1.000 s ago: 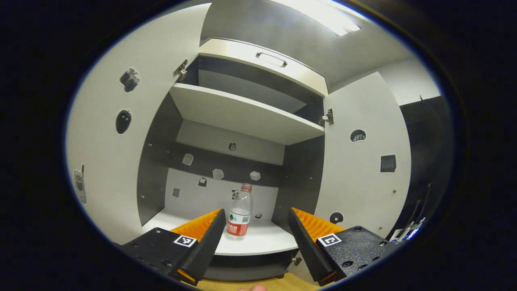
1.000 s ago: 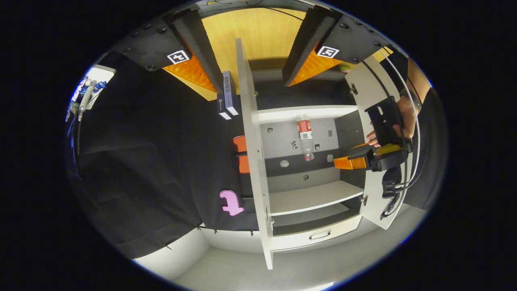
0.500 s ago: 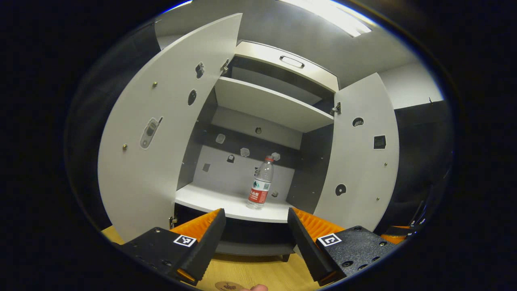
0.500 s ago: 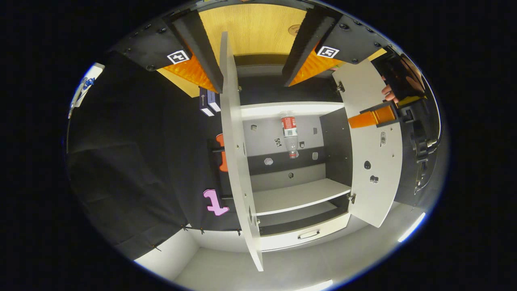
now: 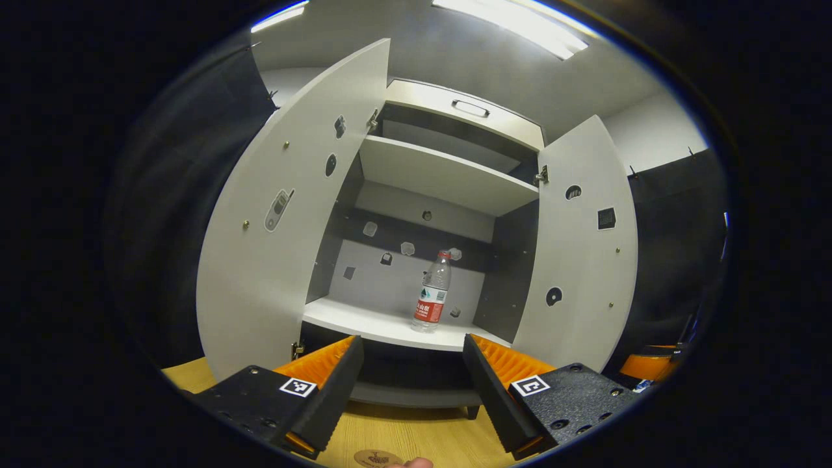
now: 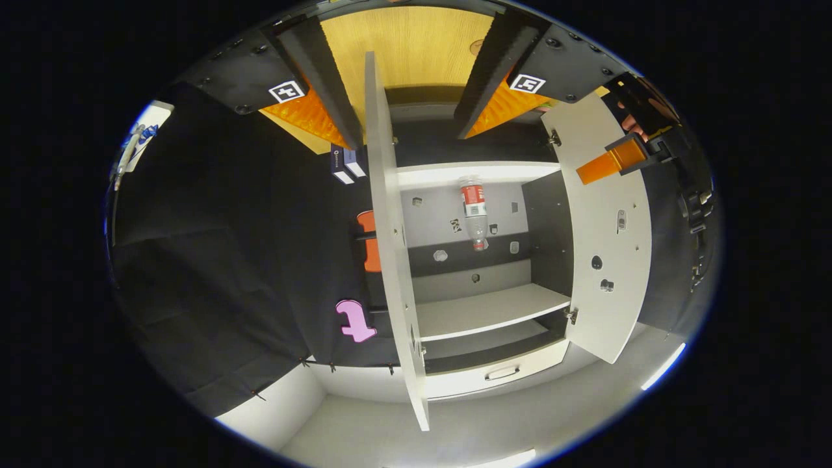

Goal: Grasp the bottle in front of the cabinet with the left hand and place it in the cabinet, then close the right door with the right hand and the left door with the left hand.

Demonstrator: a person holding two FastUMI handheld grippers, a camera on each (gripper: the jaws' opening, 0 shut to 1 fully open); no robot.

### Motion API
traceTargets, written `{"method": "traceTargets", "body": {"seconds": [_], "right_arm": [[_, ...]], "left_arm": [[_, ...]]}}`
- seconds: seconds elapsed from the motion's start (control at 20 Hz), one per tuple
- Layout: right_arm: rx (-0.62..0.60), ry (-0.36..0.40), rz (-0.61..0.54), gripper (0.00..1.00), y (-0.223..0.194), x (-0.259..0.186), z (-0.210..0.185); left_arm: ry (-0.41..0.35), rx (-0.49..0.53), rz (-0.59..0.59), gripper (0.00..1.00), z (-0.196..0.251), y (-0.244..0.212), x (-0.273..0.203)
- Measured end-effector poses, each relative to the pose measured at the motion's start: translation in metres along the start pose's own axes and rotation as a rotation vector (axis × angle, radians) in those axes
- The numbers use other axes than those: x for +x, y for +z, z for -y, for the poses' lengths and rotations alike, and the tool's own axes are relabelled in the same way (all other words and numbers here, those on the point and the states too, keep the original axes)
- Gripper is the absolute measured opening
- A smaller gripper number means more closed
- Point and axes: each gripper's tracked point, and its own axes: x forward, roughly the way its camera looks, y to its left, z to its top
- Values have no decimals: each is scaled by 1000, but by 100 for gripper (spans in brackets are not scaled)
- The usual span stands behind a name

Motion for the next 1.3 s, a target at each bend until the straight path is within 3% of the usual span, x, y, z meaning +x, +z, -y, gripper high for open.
{"method": "traceTargets", "body": {"seconds": [0.5, 0.85, 1.3], "right_arm": [[-7, -89, 92, 98, 64, 17, 57], [-4, -149, 157, 98, 126, 62, 112], [0, -163, 142, 98, 128, 100, 135]], "left_arm": [[-42, 24, 23, 94, 12, 4, 4], [-19, 27, 6, 94, 3, -2, 3], [23, 25, -6, 94, -15, 1, -9]]}}
